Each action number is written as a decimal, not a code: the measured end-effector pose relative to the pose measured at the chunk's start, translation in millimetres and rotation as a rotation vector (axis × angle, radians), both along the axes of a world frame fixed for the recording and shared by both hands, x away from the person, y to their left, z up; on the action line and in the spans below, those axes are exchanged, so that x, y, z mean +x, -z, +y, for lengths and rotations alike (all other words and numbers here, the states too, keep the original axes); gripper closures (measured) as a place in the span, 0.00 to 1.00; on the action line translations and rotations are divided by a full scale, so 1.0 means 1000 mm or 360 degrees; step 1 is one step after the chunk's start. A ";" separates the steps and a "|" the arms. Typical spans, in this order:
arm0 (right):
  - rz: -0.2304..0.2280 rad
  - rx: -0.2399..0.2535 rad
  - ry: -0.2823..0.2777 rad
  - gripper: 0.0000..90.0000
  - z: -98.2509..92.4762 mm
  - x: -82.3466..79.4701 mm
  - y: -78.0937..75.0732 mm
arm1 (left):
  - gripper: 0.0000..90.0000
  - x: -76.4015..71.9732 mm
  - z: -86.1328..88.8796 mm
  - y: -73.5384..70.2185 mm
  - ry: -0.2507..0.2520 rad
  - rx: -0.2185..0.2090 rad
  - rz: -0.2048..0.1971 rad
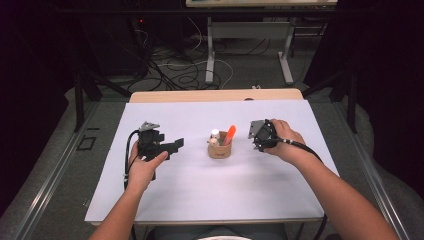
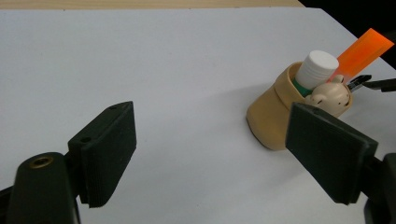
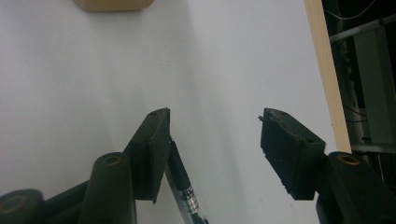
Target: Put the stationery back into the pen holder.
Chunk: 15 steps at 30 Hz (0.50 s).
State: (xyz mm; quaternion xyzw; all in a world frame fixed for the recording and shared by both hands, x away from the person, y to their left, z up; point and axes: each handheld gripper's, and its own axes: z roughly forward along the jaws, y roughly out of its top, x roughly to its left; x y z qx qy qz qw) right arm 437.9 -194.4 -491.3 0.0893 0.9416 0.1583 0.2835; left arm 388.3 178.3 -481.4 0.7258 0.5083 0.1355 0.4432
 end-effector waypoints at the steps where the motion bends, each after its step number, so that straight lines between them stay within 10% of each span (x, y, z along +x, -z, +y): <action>1: 0.0023 -0.0028 0.0007 0.52 0.000 -0.001 0.000 | 0.19 0.000 0.000 0.000 0.0001 -0.0002 -0.0001; 10: 0.0016 -0.0133 -0.0062 0.62 -0.003 -0.002 0.007 | 0.19 -0.001 0.001 0.000 -0.0008 0.0000 0.0004; 15: 0.0117 -0.0337 -0.0082 0.65 -0.004 -0.001 0.005 | 0.19 -0.001 0.000 0.000 -0.0005 0.0010 0.0003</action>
